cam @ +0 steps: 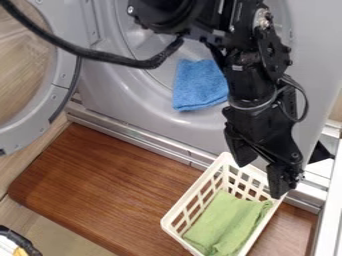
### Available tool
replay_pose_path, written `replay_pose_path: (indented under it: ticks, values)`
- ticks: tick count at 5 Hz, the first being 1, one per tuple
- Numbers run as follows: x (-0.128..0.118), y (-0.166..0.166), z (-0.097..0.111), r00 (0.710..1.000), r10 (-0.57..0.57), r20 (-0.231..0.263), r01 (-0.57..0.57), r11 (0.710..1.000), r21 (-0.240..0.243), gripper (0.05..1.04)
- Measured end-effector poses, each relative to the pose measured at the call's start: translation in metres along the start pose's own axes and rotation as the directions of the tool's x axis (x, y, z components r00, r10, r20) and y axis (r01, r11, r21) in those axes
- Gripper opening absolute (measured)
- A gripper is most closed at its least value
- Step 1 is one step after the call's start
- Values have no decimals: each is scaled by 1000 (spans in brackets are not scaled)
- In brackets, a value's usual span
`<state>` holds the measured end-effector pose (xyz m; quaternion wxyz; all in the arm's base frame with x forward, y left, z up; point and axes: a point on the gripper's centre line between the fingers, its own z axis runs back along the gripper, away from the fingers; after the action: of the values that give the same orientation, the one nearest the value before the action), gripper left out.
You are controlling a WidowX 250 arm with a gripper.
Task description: Take the blue cloth out of the washing mmachine and put it on the left of the white basket
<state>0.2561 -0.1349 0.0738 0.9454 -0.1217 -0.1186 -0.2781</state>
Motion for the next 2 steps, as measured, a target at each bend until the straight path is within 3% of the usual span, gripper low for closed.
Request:
replay_pose_path:
  ticks: [2]
  values:
    - [-11,19,-4,999,45,-25,-45,999,-7,1000]
